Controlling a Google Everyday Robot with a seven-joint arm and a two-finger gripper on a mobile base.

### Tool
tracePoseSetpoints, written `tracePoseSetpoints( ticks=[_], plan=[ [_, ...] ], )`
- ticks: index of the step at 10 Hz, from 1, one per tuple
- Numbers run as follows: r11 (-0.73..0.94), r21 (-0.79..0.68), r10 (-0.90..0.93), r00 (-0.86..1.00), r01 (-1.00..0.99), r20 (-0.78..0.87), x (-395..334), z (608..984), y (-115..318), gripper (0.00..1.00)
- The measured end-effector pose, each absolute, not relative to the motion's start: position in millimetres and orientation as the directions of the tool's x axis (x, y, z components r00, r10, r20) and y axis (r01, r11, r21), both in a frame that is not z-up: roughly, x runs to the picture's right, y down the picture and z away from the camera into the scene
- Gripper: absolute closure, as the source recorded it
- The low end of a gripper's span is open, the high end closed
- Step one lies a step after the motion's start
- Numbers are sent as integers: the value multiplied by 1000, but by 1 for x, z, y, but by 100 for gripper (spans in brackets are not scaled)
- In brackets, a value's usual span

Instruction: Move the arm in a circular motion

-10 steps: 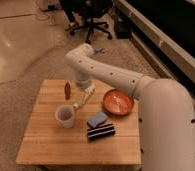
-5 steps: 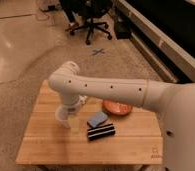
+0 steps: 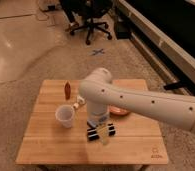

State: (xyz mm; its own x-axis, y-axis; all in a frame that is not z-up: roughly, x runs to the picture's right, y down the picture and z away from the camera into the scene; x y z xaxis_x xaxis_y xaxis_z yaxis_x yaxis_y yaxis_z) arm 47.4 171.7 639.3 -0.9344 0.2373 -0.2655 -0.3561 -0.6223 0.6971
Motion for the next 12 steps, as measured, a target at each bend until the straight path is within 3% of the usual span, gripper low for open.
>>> tracePoseSetpoints(
  ticks=[5,9,12],
  plan=[
    [-699,715,16,-1000,-27,-22,199,691,108,20],
    [-748,617,-229,-967,246,107,212,749,28,20],
    [-747,592,-286,-950,302,124,209,761,14,20]
  ],
)
